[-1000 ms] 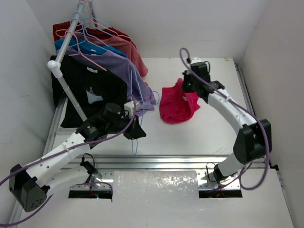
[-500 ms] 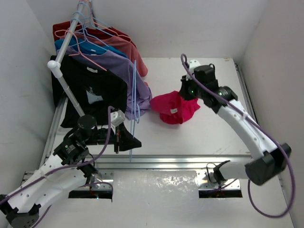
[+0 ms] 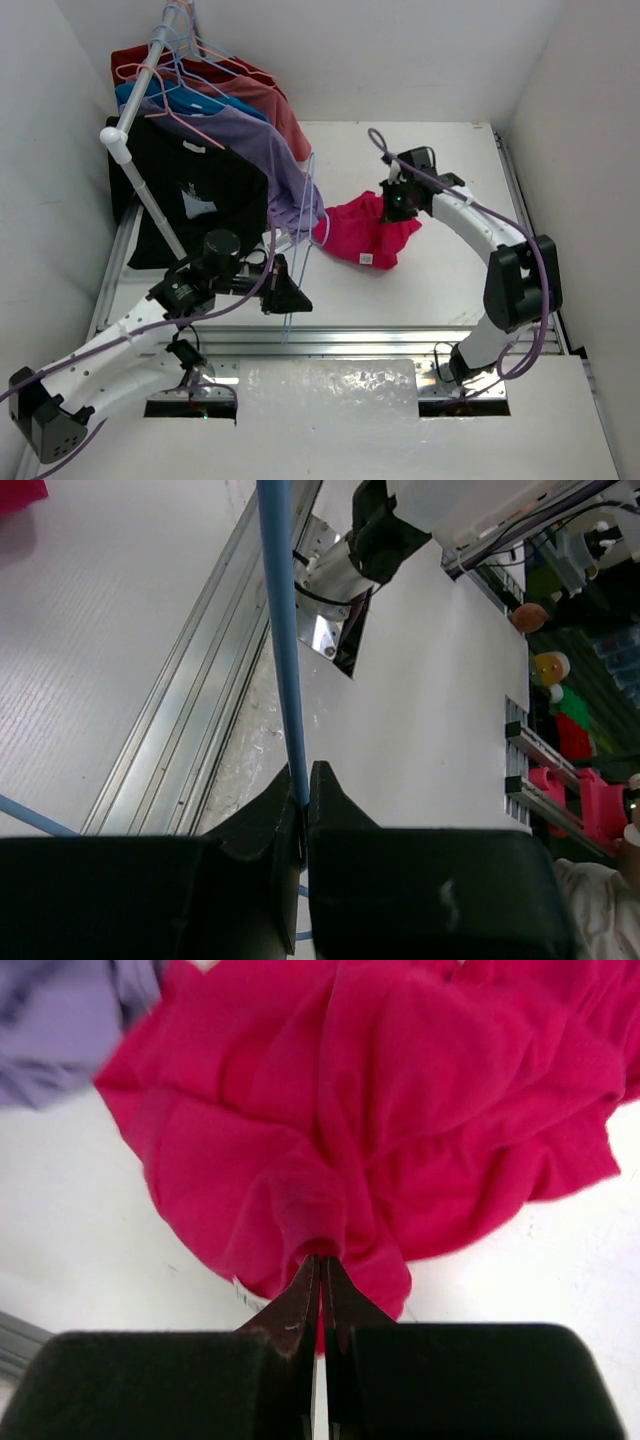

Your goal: Place the t-shirt on the hanger

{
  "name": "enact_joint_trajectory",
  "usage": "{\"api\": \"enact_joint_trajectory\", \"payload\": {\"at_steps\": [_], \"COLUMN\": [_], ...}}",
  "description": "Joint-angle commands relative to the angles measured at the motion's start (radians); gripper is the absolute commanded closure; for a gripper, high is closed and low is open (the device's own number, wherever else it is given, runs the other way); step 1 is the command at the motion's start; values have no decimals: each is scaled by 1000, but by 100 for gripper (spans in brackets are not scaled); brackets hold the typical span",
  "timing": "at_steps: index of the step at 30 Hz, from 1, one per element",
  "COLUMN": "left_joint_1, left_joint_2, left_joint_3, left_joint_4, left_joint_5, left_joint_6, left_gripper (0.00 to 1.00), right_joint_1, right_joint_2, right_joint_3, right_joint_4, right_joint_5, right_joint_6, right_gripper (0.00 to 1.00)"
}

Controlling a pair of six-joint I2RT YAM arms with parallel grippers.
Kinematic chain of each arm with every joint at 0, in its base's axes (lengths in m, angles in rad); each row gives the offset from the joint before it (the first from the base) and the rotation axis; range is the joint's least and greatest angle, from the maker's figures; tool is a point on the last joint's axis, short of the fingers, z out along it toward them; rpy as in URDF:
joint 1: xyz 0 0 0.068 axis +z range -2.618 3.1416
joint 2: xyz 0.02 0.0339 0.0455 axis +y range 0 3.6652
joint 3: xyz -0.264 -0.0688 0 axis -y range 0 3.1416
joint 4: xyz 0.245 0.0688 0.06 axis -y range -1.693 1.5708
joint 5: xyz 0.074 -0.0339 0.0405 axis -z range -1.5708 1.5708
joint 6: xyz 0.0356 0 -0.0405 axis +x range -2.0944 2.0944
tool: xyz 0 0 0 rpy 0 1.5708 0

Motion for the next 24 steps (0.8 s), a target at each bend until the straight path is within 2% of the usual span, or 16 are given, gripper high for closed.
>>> {"api": "enact_joint_trajectory", "payload": {"at_steps": [1, 2, 3, 5, 6, 9, 14, 18, 24], "left_joint_1": [-16, -24, -36, -91, -114, -270, -417, -428, -428], "left_joint_2": [19, 27, 27, 30, 47, 142, 259, 266, 295], "left_joint_3": [-26, -44, -99, -184, -204, -215, -89, -78, -62], "left_joint_4": [159, 203, 336, 481, 623, 802, 730, 727, 698], "left_joint_5": [-7, 13, 24, 58, 64, 66, -11, -40, -83], "left_joint_6": [-167, -209, -249, -352, -379, -450, -367, -358, -335], "left_gripper": [100, 100, 100, 100, 100, 100, 100, 100, 100], "right_joint_1": [-89, -112, -147, -169, -175, -183, -201, -218, -220], "right_joint_2": [-45, -67, -81, -117, -122, -143, -188, -197, -280], "right_joint_3": [-32, -52, -72, -127, -132, -130, -91, -40, -92], "right_joint_4": [158, 222, 253, 346, 356, 363, 323, 269, 303], "right_joint_5": [-201, -244, -323, -394, -420, -410, -306, -256, -287], "right_joint_6": [77, 97, 135, 157, 160, 162, 137, 100, 117], "right_gripper": [100, 100, 100, 100, 100, 100, 100, 100, 100]}}
